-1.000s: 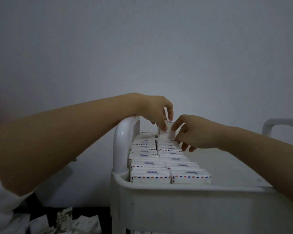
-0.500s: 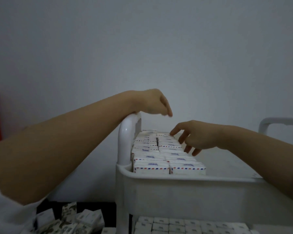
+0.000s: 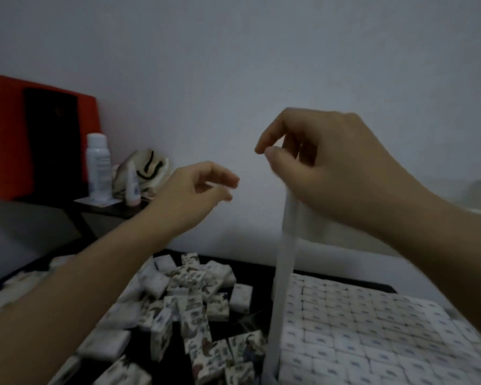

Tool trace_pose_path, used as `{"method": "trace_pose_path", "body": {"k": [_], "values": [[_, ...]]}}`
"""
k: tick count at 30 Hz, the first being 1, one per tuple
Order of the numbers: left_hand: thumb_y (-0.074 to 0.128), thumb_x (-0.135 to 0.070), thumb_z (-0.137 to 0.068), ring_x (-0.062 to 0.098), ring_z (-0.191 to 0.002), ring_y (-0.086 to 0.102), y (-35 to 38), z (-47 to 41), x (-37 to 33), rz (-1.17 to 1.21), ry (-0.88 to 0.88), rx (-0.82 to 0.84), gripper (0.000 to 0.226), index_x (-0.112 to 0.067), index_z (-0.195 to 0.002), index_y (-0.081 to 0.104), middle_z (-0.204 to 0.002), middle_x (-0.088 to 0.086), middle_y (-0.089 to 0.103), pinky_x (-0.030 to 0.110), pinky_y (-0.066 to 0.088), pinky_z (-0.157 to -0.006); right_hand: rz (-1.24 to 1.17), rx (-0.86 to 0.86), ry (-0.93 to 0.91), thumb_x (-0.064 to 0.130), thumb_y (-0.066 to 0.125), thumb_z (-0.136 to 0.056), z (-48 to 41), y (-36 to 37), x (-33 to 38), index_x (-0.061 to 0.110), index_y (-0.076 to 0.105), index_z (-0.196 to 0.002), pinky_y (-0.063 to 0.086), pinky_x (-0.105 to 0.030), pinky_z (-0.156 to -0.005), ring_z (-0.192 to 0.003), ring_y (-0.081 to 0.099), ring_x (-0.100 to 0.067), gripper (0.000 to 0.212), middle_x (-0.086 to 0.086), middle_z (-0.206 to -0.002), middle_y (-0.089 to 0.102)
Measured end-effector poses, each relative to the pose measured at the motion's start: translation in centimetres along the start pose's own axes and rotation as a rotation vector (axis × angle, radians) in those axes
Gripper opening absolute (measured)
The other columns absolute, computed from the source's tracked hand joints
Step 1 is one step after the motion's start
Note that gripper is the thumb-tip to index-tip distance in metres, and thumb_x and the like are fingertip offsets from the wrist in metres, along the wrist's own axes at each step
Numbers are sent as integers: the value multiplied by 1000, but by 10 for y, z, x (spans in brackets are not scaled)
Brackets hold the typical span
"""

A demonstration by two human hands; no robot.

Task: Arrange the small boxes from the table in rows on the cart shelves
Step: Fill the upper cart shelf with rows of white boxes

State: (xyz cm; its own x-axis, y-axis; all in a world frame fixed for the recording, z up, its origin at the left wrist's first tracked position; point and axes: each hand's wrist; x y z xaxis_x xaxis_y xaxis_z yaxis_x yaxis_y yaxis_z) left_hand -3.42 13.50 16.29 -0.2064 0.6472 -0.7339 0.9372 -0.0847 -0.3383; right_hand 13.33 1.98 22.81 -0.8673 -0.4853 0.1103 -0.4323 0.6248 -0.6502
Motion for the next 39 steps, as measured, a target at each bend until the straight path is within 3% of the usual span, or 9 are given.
{"method": "trace_pose_path", "body": {"k": [4,9,14,17,22,30,32,35,39], "values": [[58,4,-88,5,-72,67,-39,58,87,-213,-163,51,28,-21,-82,70,-79,-4,73,22,52,-69,43,166,-41,34,46,-90,30,68,43,33,57,-97,50,-35,-66,-68,59,-14,14,8,-75,64],[56,-10,-91,3,-84,62,-75,115,182,-595,-311,-8,29,-37,-83,64,-92,-16,67,29,52,-78,65,451,94,21,47,-93,41,190,35,30,56,-114,42,-32,-68,-91,59,-26,25,0,-102,65],[55,-10,-89,23,-115,43,-86,126,231,-799,-229,-68,30,-18,-116,65,-120,0,58,27,36,-95,-63,614,244,12,52,-89,29,305,5,22,47,-132,44,-35,-95,-124,48,-26,45,-6,-135,49],[54,-18,-91,23,-124,36,-86,108,239,-820,-202,-97,38,-16,-129,55,-130,3,53,32,33,-102,-46,659,190,9,53,-89,15,348,-1,19,38,-141,43,-35,-94,-125,42,-28,55,-9,-138,44],[64,-38,-86,18,-136,23,-90,83,249,-839,-272,50,68,-28,-145,32,-142,-7,44,33,22,-109,54,760,172,19,53,-91,-1,386,-20,18,20,-150,41,-36,-91,-119,50,-32,68,-14,-135,50],[75,-44,-73,12,-117,43,-90,73,245,-810,-241,65,59,-37,-126,49,-120,-16,55,28,27,-97,107,733,101,26,59,-86,-11,391,-37,33,25,-149,34,-41,-105,-124,47,-27,72,-6,-134,51],[78,-35,-74,11,-113,48,-91,74,241,-694,-268,49,56,-36,-123,52,-118,-14,55,32,35,-99,60,729,94,27,61,-85,-11,385,-36,34,30,-147,37,-37,-101,-121,48,-26,69,-6,-133,50],[76,-15,-76,9,-103,57,-96,77,225,-415,-348,-24,52,-39,-117,55,-113,-10,57,36,52,-88,-137,705,149,26,62,-84,-10,368,-29,33,35,-144,43,-31,-90,-115,52,-25,66,-7,-130,52],[66,4,-82,3,-91,63,-103,82,190,-74,-442,-68,49,-38,-107,61,-104,-9,65,21,55,-70,-313,588,169,26,64,-82,-4,329,-12,28,51,-123,46,-30,-77,-90,56,-15,42,2,-110,62]]}}
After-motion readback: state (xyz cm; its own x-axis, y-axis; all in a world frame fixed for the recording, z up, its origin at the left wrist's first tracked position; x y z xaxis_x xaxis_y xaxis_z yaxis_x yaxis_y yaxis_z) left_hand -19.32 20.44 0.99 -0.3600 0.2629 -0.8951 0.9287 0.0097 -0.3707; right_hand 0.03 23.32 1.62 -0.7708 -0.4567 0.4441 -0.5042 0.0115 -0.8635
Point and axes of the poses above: each hand's wrist, its own z-axis away from the middle knuckle, its own y-axis out of the palm, x = y × z
